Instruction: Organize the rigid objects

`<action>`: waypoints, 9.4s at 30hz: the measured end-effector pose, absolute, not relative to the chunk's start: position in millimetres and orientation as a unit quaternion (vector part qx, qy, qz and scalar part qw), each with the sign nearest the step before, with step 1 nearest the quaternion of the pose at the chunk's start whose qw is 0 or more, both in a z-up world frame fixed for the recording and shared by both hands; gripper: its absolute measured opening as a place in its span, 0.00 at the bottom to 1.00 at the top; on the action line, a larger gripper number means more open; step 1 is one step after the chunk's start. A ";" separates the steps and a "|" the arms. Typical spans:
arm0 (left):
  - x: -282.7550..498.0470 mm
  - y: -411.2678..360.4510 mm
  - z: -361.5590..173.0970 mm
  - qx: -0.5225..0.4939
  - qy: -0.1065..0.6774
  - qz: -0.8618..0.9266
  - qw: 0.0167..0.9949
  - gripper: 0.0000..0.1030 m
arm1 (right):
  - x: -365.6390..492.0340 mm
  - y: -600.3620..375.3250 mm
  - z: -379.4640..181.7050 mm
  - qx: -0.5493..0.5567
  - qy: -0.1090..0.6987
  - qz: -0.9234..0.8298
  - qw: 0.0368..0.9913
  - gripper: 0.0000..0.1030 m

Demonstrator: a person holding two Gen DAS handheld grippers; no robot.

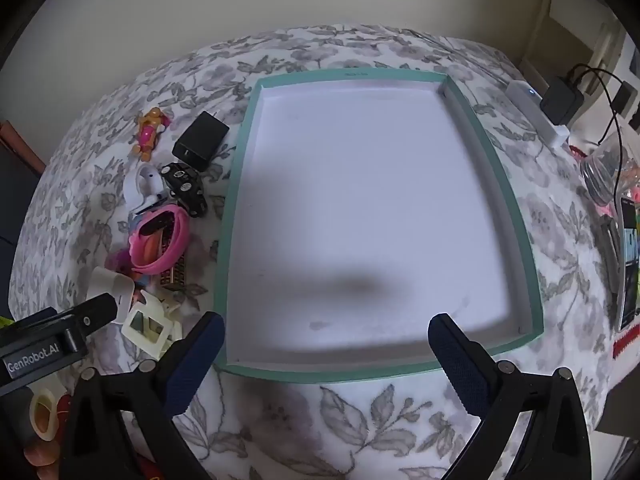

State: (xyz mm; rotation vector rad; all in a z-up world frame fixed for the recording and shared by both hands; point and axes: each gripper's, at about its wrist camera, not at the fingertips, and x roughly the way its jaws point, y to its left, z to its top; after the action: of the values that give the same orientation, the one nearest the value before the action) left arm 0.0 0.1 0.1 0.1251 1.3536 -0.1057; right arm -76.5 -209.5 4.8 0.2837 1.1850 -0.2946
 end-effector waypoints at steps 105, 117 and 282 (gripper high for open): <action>22.6 22.8 -18.1 -0.003 0.647 -0.058 0.760 0.99 | -28.5 -93.1 -28.9 0.065 0.573 0.086 0.812 0.80; 29.0 0.1 -32.6 0.000 0.655 -0.078 0.752 0.75 | -28.1 -95.3 -31.5 0.082 0.573 0.094 0.810 0.80; 64.3 32.5 20.5 -0.051 0.594 0.047 0.801 0.94 | -20.5 -170.3 32.9 0.107 0.498 -0.031 0.860 1.00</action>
State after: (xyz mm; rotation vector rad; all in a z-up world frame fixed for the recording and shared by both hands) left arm 64.3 32.5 20.5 -0.1104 1.2733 0.1011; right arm -20.5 -170.3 32.9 0.2251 1.0445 -0.0652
